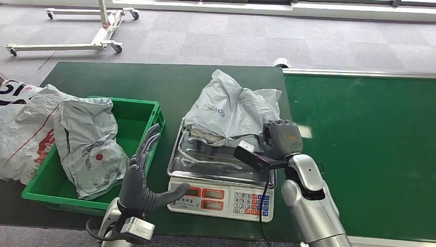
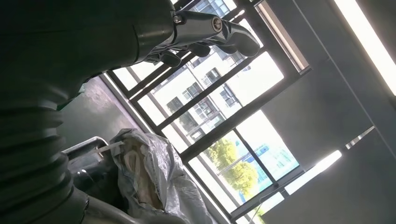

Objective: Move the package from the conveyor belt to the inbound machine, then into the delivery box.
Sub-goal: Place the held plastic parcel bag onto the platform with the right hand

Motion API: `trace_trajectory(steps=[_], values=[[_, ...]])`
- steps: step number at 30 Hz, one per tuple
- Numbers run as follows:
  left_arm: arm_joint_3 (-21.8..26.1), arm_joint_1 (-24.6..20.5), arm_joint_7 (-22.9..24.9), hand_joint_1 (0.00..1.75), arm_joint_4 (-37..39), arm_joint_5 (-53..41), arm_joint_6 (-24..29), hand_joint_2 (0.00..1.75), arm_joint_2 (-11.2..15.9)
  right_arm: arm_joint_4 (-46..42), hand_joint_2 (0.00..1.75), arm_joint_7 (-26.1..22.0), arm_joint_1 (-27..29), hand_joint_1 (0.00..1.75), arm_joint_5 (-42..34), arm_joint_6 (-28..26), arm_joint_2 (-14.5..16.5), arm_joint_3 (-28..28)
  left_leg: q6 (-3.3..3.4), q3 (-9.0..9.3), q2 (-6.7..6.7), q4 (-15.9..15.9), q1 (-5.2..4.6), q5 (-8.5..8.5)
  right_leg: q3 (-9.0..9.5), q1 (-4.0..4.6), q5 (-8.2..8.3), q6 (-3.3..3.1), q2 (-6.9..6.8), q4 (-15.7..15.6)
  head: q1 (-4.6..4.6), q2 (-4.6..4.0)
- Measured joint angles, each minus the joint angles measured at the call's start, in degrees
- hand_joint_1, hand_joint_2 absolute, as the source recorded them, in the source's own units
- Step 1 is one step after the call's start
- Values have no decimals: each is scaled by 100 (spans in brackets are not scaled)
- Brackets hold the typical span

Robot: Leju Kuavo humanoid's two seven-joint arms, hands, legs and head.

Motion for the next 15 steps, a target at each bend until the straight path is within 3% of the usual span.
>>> trace_trajectory(steps=[10,15], values=[[60,-44,1,0,61,107,-73,175,-43,-742,175,-1082,272,175,-421,-109,11,734,-1,0,1,-1,0,-1,-3,2,-1,-1,1,0,0,0],[60,-91,2,0,143,160,-50,175,-43,-1068,175,-1220,380,175,-595,31,11,1165,-1,0,1,-1,0,-1,-3,1,-2,-1,1,0,1,0]])
